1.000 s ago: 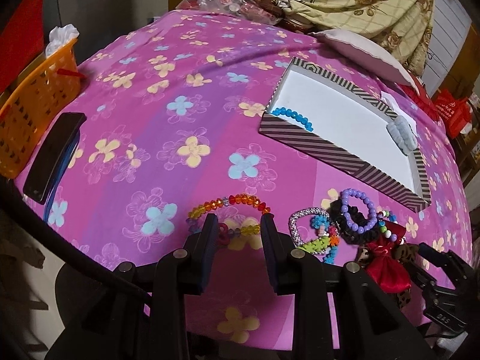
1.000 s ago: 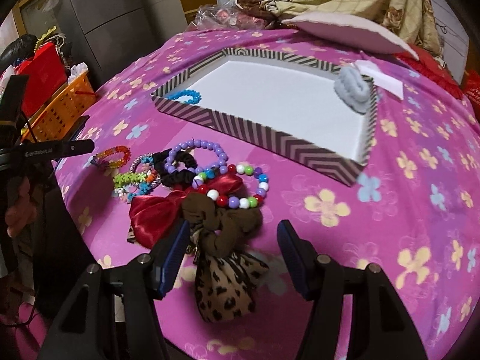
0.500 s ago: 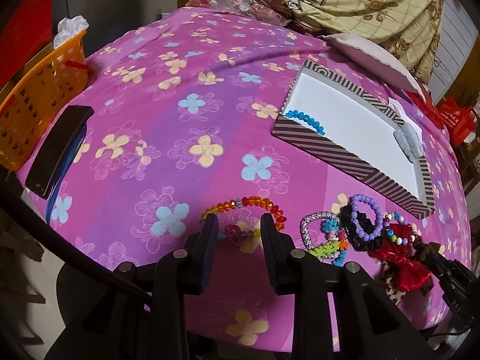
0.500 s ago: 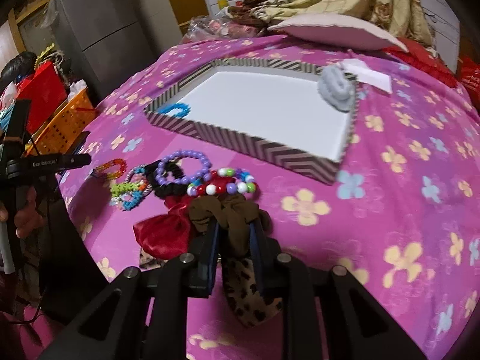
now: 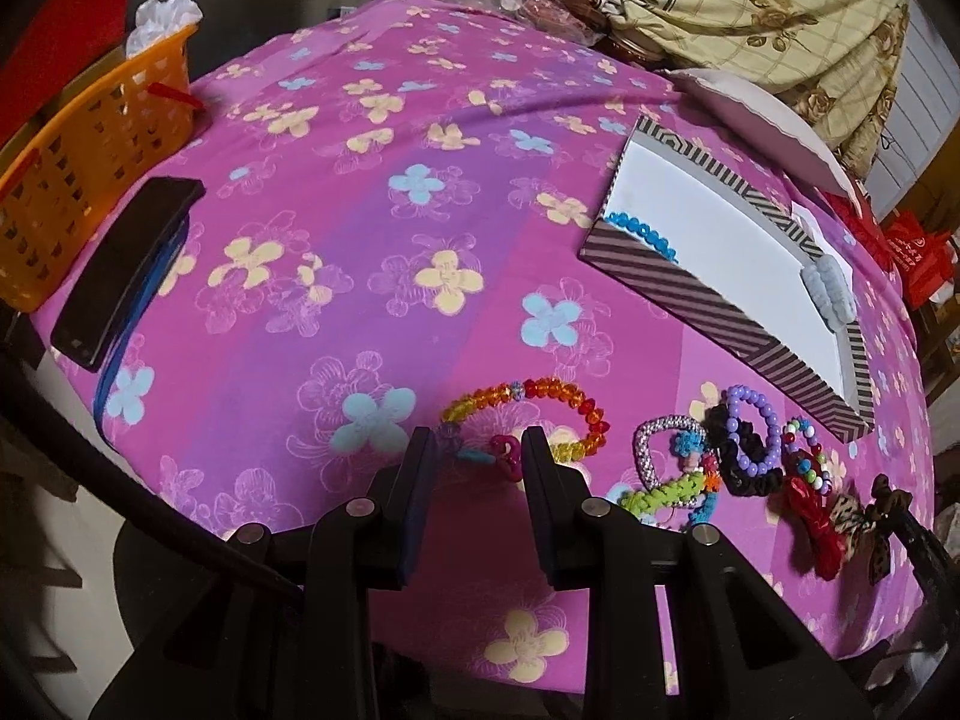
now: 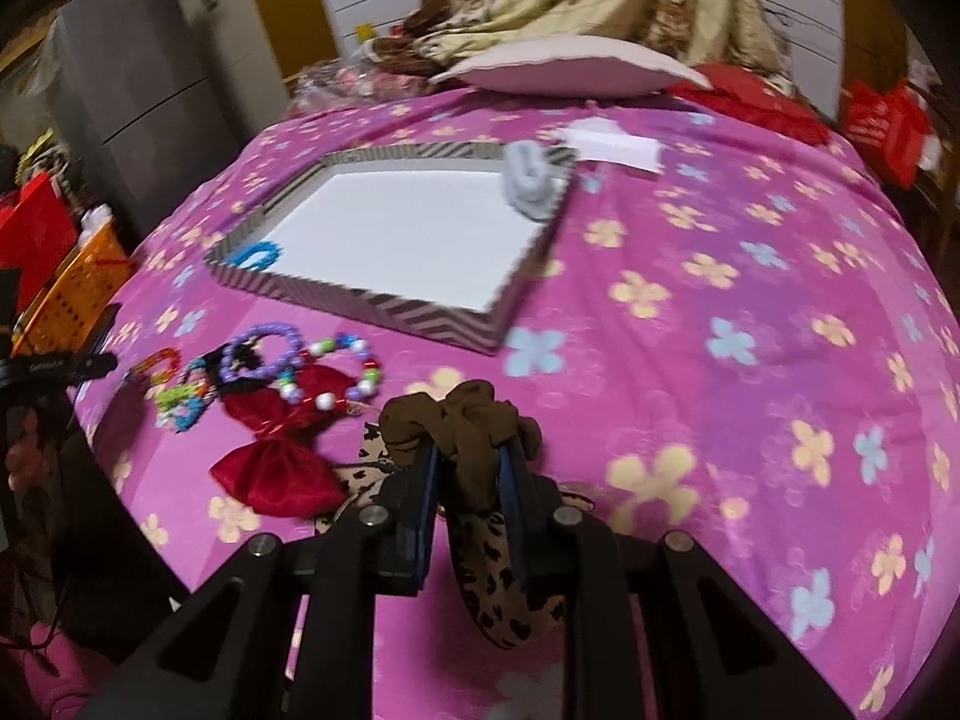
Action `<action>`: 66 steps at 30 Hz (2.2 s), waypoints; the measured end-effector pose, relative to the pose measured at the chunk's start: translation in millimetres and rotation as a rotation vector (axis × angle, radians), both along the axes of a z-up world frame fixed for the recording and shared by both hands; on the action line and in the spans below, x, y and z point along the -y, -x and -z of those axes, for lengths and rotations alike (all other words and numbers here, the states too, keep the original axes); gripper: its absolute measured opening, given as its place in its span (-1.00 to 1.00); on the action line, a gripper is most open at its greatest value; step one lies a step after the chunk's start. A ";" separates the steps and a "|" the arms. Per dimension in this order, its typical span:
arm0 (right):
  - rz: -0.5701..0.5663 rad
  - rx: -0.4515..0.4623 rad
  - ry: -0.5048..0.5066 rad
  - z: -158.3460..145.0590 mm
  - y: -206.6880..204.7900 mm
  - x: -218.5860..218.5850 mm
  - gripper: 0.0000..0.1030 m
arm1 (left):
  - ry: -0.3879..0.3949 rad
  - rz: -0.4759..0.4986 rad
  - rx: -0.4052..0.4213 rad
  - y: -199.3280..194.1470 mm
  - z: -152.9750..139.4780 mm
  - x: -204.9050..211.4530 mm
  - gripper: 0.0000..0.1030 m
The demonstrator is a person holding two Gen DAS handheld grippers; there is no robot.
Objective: Organize jewelry
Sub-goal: 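Grasp the leopard-print bow with the right gripper while the left grasps the amber bead bracelet, then lower both items into the striped box and open both grippers to release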
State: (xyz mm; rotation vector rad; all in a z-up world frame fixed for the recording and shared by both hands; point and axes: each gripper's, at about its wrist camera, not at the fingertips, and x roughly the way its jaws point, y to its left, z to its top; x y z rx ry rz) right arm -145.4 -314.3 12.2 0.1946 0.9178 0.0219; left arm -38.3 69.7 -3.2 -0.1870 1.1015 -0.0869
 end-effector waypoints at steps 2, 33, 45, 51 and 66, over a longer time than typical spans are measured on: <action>0.014 0.002 -0.008 0.0 1.4 5.1 -0.61 | 0.003 0.002 -0.013 -2.1 3.7 0.1 -0.38; 0.005 -0.003 -0.081 5.9 -5.4 7.4 -0.60 | -0.079 0.154 -0.083 -46.0 30.5 25.1 -0.13; -0.022 0.015 -0.055 -4.3 -7.9 -3.1 -0.60 | -0.143 0.238 -0.057 -49.4 33.3 28.7 -0.81; -0.043 0.073 -0.044 -32.5 -4.0 -6.7 -0.60 | -0.033 0.215 -0.018 -46.4 10.7 21.8 -0.82; -0.060 0.129 -0.048 -55.9 -7.1 -11.4 -0.60 | 0.034 0.212 0.040 -41.1 -35.1 23.3 -0.82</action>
